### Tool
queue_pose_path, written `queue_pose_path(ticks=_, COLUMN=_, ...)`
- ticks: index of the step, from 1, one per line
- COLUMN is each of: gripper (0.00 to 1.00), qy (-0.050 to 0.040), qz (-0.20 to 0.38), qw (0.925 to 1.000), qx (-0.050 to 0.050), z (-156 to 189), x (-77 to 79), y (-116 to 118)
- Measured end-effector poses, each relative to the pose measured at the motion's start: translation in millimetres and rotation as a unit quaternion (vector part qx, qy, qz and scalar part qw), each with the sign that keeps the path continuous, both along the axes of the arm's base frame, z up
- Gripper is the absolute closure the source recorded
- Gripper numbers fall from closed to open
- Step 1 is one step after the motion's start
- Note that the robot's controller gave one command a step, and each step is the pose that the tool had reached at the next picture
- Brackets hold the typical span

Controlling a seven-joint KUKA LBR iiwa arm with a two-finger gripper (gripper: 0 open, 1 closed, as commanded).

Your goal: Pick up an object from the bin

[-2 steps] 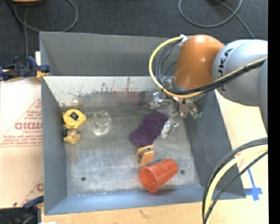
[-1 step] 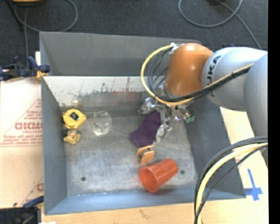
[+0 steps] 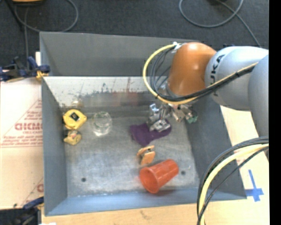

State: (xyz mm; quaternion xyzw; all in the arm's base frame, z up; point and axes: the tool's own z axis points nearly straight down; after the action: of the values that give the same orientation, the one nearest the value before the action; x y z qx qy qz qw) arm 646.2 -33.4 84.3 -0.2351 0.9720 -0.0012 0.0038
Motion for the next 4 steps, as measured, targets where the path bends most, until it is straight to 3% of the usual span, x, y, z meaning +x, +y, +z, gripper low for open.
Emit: queue_pose_path(ticks=4, gripper=1.0, qy=0.0035, qz=-0.001, qw=1.0, qx=0.0, z=22.0, x=-1.2, y=0.0)
